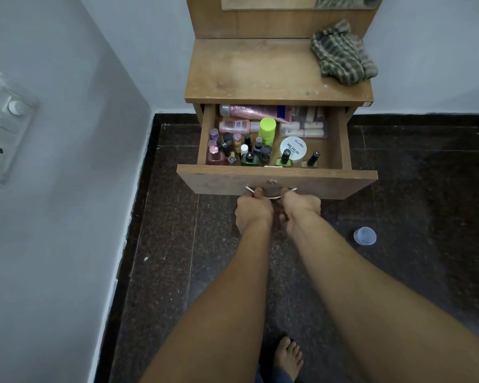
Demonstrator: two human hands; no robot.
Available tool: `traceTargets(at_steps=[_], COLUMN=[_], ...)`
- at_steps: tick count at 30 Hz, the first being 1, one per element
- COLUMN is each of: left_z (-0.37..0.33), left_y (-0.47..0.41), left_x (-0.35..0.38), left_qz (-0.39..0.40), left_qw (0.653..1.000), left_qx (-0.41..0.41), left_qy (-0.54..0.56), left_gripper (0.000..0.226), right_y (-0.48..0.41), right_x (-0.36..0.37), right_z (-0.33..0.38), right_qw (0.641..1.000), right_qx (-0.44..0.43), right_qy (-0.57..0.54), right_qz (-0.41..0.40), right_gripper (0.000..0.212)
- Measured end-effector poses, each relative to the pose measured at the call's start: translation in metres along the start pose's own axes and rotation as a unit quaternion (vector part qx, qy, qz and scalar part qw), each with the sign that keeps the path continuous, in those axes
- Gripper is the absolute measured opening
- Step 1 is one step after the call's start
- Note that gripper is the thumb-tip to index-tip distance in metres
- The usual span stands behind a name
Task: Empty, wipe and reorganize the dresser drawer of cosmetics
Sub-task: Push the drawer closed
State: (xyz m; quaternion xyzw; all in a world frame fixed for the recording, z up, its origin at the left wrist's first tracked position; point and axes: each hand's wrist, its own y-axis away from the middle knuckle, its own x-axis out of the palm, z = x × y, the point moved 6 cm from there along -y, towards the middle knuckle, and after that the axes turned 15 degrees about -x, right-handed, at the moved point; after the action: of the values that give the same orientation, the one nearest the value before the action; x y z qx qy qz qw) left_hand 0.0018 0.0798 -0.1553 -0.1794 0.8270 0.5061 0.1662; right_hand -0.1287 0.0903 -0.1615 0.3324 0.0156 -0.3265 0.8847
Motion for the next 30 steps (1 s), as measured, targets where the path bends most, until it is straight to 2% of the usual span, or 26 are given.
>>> traceTargets(at_steps=[6,13,23,30], left_z=[-0.029,-0.039,-0.077,-0.109], left_y=[-0.015,-0.027,-0.041,-0.056], left_x=[0.005,0.014,0.022,0.033], left_qz=[0.029,0.047,0.069,0.082], left_qw=[0.999,0.999,0.997,0.996], left_qx=[0.004,0.0,0.016,0.018], left_qy=[-0.022,0.008,0.01,0.018], left_gripper=[0.037,0.035,0.031,0.036], right_y=[-0.019,-0.031,-0.054,-0.075], right_x=[0.014,0.021,0.036,0.052], right_z=[0.018,0.025,0.051,0.073], right_qw=[1.0,1.0,0.999,0.999], right_qx=[-0.01,-0.006,-0.032,-0.048], right_qy=[0.004,0.004,-0.01,-0.007], right_qz=[0.018,0.025,0.024,0.024], right_gripper=[0.017,0.013,0.016,0.02])
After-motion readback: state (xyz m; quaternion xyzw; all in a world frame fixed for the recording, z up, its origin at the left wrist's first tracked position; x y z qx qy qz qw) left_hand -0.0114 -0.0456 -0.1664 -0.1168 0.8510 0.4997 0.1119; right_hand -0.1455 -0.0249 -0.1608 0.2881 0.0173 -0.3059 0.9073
